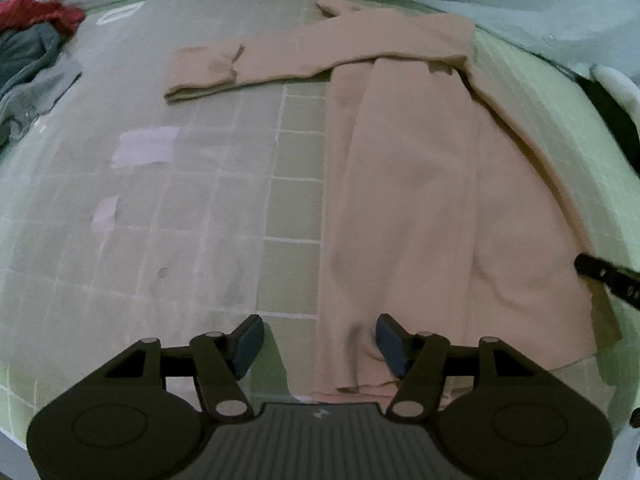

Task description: Fold clothes

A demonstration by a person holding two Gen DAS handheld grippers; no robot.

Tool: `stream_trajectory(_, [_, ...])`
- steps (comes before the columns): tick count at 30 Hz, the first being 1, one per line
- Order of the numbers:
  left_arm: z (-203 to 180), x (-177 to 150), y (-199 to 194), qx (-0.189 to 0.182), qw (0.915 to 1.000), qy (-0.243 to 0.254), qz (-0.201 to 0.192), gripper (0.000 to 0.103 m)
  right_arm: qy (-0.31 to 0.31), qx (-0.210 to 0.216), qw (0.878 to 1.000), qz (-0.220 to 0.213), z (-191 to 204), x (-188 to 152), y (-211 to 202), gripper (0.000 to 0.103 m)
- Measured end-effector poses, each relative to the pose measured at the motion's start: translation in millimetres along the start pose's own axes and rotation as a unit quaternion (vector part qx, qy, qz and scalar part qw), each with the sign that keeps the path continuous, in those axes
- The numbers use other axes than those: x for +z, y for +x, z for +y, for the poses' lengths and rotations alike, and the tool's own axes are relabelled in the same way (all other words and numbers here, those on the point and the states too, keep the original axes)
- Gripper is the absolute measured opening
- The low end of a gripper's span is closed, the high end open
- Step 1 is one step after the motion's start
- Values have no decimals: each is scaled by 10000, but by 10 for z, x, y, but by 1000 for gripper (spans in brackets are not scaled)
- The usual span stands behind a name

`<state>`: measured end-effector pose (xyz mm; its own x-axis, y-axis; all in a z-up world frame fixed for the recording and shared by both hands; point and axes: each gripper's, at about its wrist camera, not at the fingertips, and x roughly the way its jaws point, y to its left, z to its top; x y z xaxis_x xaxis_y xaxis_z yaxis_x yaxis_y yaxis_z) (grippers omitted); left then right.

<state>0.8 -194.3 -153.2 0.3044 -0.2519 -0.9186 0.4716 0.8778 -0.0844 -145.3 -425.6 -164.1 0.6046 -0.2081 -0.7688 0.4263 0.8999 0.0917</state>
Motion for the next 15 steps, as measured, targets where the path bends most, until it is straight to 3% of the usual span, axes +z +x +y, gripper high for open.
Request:
stream_trajectory(7, [4,-24,7,-112,9997,200,-41,68,-236,167,9987,-415,236,60,-326,3])
stream_trajectory(11, [-12,-42,15,-153,9991,386,-66,71,-314,506,9968,-541,445,143,-423,3])
stream_trajectory(15, [-2,-72,21,-240,9982,537,-105,73,97,1102,9924,-541,611,220,-450,3])
